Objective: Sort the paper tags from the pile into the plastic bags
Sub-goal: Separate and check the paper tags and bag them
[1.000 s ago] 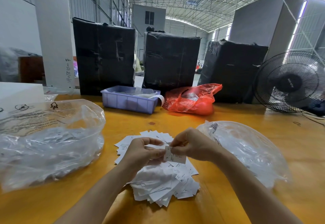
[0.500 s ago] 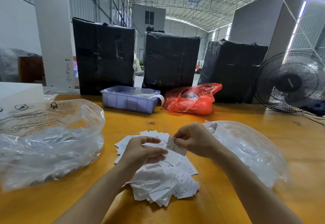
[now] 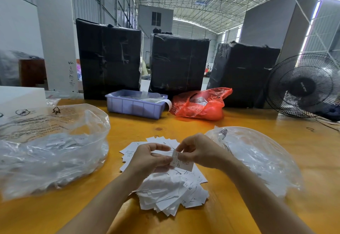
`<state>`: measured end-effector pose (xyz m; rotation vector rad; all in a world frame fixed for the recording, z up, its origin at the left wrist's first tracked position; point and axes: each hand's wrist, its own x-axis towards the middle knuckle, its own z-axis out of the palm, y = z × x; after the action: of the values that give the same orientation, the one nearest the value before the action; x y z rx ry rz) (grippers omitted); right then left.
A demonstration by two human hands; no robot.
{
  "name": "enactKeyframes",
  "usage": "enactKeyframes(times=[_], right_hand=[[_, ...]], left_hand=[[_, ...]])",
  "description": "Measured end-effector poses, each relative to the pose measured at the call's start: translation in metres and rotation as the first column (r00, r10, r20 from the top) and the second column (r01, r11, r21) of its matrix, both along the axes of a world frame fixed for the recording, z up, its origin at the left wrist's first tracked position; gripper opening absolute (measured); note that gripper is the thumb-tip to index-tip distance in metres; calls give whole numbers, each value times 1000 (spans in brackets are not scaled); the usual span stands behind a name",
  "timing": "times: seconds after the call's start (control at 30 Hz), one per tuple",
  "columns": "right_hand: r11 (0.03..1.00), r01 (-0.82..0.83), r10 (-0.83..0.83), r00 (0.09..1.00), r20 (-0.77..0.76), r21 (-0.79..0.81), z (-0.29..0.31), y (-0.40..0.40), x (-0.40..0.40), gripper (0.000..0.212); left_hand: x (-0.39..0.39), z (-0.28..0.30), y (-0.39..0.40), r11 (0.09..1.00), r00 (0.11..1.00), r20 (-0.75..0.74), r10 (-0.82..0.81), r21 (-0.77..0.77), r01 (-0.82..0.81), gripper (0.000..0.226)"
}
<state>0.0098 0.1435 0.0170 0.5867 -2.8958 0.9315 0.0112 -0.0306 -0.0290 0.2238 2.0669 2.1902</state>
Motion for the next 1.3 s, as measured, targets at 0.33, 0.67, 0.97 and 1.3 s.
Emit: enactKeyframes(times=[0.33, 0.67, 0.97, 1.3], right_hand=[[1000, -11, 12, 987, 161, -7, 0, -1, 3, 33], [956, 125, -149, 986, -74, -266, -3, -5, -1, 24], [928, 120, -166, 981, -103, -351, -22, -27, 2, 13], [740, 201, -108, 977, 182, -642, -24, -29, 5, 7]], left_hand=[[2, 0, 3, 999, 999, -28, -43, -12, 42, 32], [-6, 0, 2, 952, 987, 24, 157, 261, -158, 12], [-4, -2, 8, 915, 957, 173, 234, 293, -277, 13], [-1, 7, 4, 900, 937, 324, 128, 360, -247, 17]])
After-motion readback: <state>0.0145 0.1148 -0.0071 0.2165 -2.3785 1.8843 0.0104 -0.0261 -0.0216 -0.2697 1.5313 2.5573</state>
